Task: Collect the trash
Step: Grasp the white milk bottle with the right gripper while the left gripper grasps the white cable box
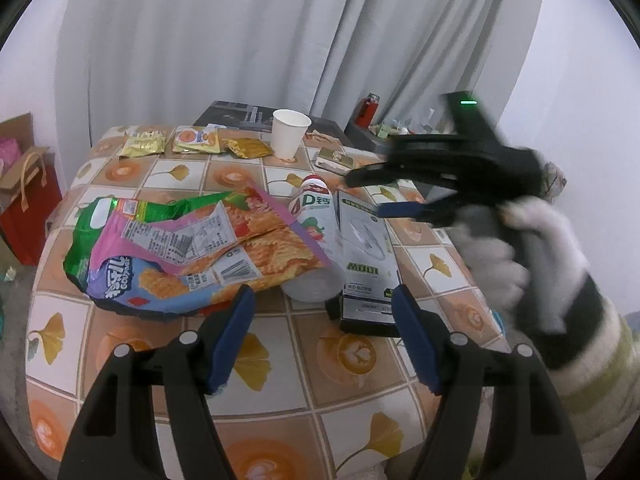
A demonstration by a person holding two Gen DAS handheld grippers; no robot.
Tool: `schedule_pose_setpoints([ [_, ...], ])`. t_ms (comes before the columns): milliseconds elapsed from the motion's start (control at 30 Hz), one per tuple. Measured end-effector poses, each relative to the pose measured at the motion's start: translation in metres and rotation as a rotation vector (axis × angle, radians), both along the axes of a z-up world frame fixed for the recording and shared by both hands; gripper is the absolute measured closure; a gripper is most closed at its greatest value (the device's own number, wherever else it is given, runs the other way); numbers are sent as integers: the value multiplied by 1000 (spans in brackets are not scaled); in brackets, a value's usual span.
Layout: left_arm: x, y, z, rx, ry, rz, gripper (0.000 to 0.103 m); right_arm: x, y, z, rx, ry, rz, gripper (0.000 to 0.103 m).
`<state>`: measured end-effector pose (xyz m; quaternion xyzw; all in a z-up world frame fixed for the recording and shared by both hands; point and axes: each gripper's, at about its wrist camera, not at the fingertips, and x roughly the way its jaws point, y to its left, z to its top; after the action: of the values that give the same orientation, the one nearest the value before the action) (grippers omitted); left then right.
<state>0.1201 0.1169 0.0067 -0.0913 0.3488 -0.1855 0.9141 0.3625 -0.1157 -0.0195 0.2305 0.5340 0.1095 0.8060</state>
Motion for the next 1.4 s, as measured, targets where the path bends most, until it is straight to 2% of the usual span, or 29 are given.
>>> schedule_pose_setpoints([
  [100, -1, 8, 0, -28, 5, 5, 34, 23, 10, -11, -31, 67, -9, 40],
  [367, -4, 27, -3, -59, 13, 16, 34, 55, 44, -27, -221, 180, 57, 39],
  [533, -5, 34, -4, -76, 16, 20, 34, 68, 55, -35, -273, 201, 79, 38],
  [600, -6, 36, -4, -78, 18, 26, 34, 70, 56, -40, -267, 226, 92, 41],
  [700, -9, 40, -4, -77, 17, 35, 34, 69, 55, -39, -256, 218, 105, 42],
  [867, -16, 48, -3, -76, 22, 49, 34, 66, 38, -33, -97, 199, 100, 43],
  [1100, -21, 49, -5, -76, 52, 27, 34, 42, -16, 3, 85, 105, 61, 44],
  [1267, -17, 37, -1, -83, 61, -16, 34, -5, -69, 25, 168, 38, 32, 45],
  [1400, -9, 13, 2, -82, 62, -95, 34, -52, -105, 24, 194, 38, 12, 45],
])
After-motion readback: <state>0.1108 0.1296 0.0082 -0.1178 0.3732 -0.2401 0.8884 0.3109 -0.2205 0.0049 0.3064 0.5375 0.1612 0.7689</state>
